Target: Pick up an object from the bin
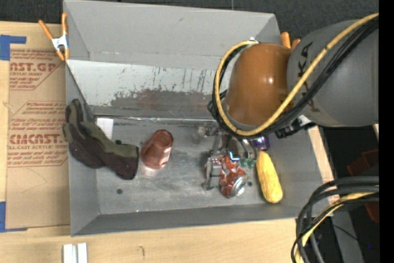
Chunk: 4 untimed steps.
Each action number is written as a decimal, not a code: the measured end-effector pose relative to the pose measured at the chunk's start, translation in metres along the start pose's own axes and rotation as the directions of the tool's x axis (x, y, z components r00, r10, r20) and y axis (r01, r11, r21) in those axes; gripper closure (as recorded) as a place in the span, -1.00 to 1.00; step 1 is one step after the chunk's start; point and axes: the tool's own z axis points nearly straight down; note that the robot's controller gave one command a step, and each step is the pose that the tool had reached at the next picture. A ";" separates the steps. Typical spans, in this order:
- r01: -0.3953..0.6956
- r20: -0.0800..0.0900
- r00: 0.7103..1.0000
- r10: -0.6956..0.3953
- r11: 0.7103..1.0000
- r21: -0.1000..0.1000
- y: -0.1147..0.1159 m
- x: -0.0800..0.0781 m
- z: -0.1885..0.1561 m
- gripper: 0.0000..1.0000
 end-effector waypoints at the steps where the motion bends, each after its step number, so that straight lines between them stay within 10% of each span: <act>1: 0.000 0.008 1.000 0.000 1.000 0.000 0.000 -0.002 -0.004 -1.00; 2: 0.090 0.008 0.996 -0.090 0.996 0.001 -0.040 0.002 -0.001 -1.00; 4: -0.122 0.009 0.992 0.122 0.992 -0.001 -0.069 -0.014 0.024 -1.00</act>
Offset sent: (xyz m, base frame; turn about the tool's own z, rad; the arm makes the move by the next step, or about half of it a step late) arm -0.0066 -0.0885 -0.0017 -0.1763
